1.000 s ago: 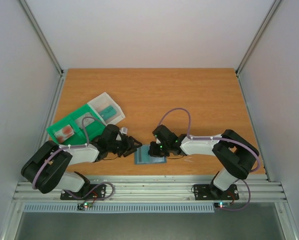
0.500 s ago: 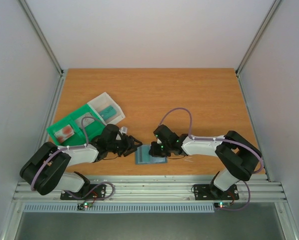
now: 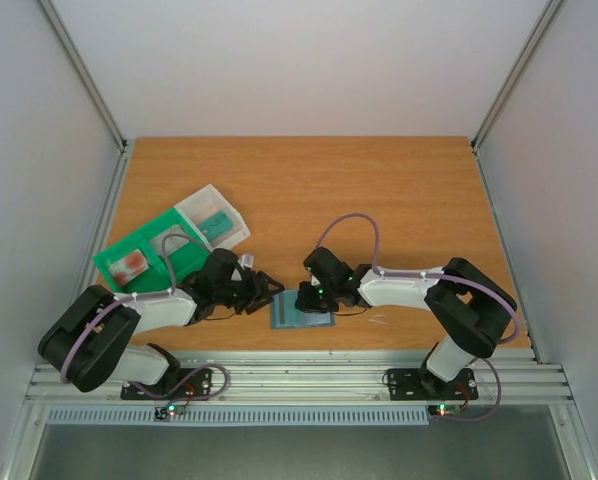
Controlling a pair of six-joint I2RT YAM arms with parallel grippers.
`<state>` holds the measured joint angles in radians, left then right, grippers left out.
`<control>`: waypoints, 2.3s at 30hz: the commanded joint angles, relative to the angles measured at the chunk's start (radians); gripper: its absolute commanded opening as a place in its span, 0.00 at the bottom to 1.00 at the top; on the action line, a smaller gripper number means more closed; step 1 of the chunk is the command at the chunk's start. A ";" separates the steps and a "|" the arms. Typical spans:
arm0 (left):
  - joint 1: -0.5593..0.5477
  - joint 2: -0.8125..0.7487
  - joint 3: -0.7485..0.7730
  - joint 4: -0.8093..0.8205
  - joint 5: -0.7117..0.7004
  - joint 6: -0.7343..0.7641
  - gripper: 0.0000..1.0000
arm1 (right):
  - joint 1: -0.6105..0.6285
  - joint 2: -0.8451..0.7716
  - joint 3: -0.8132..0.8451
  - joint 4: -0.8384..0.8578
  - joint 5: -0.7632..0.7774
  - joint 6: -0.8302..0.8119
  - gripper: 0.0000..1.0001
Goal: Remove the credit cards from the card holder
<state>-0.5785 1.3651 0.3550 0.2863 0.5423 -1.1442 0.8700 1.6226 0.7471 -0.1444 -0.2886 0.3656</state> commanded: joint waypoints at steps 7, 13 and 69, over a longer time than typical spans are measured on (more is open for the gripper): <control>-0.005 -0.054 -0.017 -0.002 0.007 0.015 0.55 | 0.010 0.016 -0.058 -0.029 0.085 0.021 0.05; -0.005 -0.047 -0.019 -0.003 0.008 0.017 0.56 | 0.011 0.018 -0.072 -0.014 0.088 0.026 0.05; -0.132 0.003 0.088 -0.021 -0.035 -0.012 0.25 | 0.009 -0.214 -0.169 0.081 0.055 0.050 0.18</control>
<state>-0.6842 1.3548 0.3985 0.2703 0.5262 -1.1702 0.8745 1.4895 0.5827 -0.0017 -0.2626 0.4202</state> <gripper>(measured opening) 0.246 0.166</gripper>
